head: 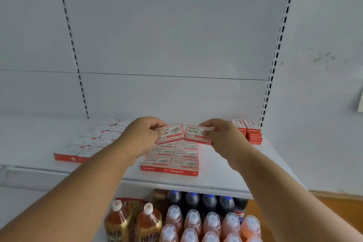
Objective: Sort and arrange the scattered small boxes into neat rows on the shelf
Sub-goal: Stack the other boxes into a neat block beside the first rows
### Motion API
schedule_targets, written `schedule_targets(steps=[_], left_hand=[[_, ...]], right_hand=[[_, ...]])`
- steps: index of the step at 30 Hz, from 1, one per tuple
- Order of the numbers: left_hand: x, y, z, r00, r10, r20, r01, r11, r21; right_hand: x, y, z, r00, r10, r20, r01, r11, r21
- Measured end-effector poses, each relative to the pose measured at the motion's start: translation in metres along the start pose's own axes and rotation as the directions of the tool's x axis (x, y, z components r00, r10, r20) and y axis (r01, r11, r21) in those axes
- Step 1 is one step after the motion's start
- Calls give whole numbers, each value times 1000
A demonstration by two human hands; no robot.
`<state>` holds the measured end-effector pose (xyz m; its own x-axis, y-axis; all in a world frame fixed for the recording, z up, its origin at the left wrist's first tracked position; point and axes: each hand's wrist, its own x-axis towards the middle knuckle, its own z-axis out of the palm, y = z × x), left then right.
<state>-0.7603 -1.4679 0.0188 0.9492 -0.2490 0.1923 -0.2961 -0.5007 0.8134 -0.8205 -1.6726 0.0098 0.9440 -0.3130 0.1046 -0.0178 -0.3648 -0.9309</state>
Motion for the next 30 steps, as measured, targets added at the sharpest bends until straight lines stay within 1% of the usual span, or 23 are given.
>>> schedule_targets(steps=[4, 6, 8, 10, 12, 13, 15, 17, 21, 26, 30], left_hand=[[-2, -30, -24, 996, -1, 85, -17, 977, 214], [-2, -39, -26, 988, -13, 154, -33, 957, 287], [-3, -43, -23, 981, 16, 193, -80, 942, 326], [-7, -44, -22, 976, 88, 199, -152, 930, 336], [-12, -44, -24, 960, 157, 232, -230, 914, 335], [-14, -45, -26, 945, 180, 272, -268, 904, 333], [-19, -47, -32, 902, 193, 385, -337, 873, 352], [-23, -51, -37, 875, 187, 446, -373, 848, 377], [-22, -60, -35, 883, 250, 398, -408, 828, 386], [-21, -65, -23, 892, 297, 340, -413, 842, 348], [-22, -66, -19, 875, 360, 324, -469, 797, 381]], right_hand=[[-21, -3, 34, 999, 46, 14, -41, 975, -217], [-27, -3, 47, 999, 49, 17, -40, 937, -347], [-28, -1, 52, 1000, 11, -12, -16, 837, -547], [-30, 0, 54, 999, -36, -35, 4, 753, -658], [-34, 1, 52, 998, -69, -6, 47, 735, -677], [-36, 1, 50, 997, -69, 23, 66, 733, -677], [-43, 1, 45, 995, -39, 87, 89, 699, -709], [-46, 2, 40, 994, -22, 110, 96, 668, -738], [-46, 5, 39, 992, -62, 107, 120, 696, -708], [-46, 8, 44, 994, -90, 68, 112, 725, -680], [-46, 10, 48, 988, -133, 75, 146, 684, -715]])
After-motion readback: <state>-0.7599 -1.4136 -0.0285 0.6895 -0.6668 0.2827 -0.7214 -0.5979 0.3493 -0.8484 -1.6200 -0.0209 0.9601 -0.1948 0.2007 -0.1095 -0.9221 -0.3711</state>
